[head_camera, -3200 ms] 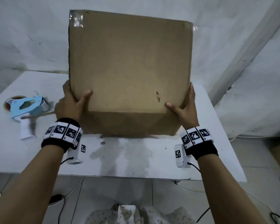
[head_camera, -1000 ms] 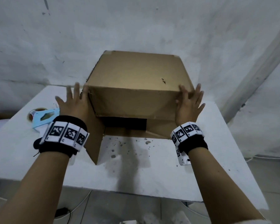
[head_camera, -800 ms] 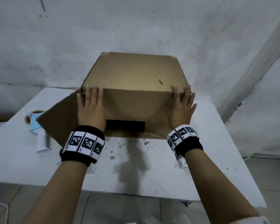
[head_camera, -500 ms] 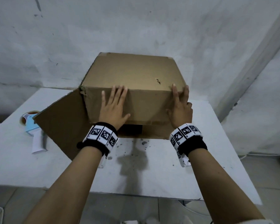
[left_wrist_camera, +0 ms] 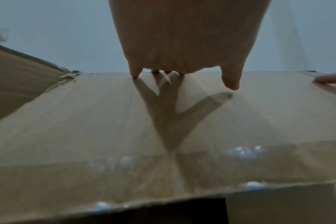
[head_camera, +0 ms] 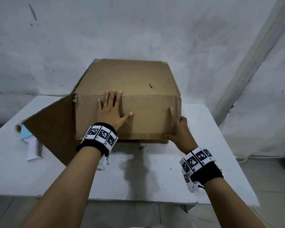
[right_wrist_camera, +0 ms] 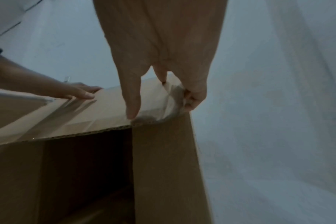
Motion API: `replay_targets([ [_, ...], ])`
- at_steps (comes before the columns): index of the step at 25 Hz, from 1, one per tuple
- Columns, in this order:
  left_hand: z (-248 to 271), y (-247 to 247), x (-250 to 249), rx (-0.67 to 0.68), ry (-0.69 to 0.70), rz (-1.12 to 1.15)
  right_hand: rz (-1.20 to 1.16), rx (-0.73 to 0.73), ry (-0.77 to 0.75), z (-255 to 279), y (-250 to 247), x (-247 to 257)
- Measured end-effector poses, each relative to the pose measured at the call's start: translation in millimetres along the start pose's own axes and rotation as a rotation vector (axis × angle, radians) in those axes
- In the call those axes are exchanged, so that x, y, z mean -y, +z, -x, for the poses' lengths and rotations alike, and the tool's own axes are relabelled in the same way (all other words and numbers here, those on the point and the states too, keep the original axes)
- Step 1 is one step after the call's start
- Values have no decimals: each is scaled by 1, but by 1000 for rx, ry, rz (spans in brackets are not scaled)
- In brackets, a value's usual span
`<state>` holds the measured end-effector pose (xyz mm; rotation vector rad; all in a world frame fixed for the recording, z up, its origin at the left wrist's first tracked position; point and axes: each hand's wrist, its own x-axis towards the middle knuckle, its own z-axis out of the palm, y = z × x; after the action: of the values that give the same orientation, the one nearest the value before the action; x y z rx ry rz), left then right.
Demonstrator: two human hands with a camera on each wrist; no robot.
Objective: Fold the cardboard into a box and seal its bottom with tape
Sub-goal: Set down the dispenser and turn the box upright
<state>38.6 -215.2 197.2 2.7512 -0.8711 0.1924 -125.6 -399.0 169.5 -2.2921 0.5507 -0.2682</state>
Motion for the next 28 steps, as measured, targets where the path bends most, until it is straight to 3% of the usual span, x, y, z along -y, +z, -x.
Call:
replay_targets([
  [2,3,-5,-7,61,-3,30,-74,-67,-22,5,-9,2],
  [5,17,-10,-36,253,250,-9,-218,-150,-71,8,-24,7],
  [7,33,-5,-56,271,400,-138,-264,-151,-69,5,-32,11],
  [8,40,-2,-64,227,399,-164,-248,-146,-67,4,-35,13],
  [10,55,-2,-70,-7,382,-51,-343,-160,-70,5,-40,18],
  [12,66,-7,-70,-434,475,112,-678,-213,-74,10,-46,21],
  [14,66,-24,-67,-835,530,137,-994,-334,-131,13,-51,26],
  [16,54,-45,-67,-1055,414,54,-982,-472,-274,10,-48,35],
  [18,37,-59,-65,-1145,282,42,-659,-570,-405,-8,-41,46],
  [20,19,-62,-61,-1023,259,67,-143,-522,-377,-41,-36,54],
  [22,2,-51,-54,-647,250,-23,252,-328,-218,-68,-30,53],
  [24,-19,-37,-36,-249,175,-185,403,-228,-144,-83,-21,45],
  [25,-28,-29,-25,-142,135,-247,433,-225,-117,-85,-17,40],
  [28,-56,-14,3,-103,82,-211,522,-300,-58,-90,-2,35],
])
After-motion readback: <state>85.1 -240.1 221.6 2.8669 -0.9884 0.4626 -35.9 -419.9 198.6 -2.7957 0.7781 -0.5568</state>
